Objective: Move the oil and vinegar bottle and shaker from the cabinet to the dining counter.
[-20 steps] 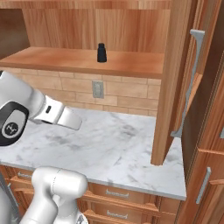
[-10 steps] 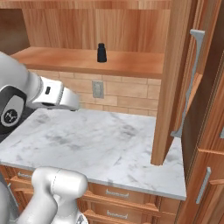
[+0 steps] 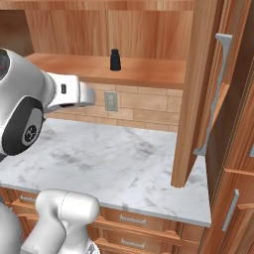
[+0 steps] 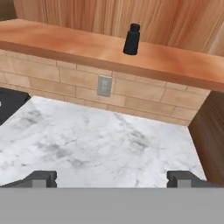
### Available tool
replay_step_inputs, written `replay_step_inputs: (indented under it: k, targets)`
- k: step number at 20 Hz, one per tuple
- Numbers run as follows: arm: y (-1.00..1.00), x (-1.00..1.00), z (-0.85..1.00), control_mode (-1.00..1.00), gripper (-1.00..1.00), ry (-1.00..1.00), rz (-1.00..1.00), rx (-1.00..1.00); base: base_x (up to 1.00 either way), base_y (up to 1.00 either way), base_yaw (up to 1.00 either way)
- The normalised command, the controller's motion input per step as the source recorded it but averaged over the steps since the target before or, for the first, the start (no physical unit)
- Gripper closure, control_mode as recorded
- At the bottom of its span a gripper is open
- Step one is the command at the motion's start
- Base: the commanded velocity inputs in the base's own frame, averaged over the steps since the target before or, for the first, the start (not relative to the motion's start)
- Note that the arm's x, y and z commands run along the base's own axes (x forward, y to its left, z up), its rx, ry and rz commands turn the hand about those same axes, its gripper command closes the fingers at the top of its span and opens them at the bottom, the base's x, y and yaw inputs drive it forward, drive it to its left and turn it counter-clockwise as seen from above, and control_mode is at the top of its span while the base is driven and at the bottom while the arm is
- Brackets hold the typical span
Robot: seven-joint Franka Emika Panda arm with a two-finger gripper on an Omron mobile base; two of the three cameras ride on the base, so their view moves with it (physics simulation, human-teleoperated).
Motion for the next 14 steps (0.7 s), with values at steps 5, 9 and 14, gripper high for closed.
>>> replay_step_inputs:
  k: [5, 9, 14]
  targets:
    - [0.00, 0.29, 0.15, -1.00, -1.00, -0.24, 0.10, 0.00, 0.00, 0.00, 0.00]
    - [0.00, 0.40, 0.26, -1.00, -1.00, -0.13, 0.00, 0.04, 0.00, 0.00, 0.00]
    - [0.02, 0.45, 0.32, -1.00, -1.00, -0.04, 0.00, 0.10, 0.00, 0.00, 0.00]
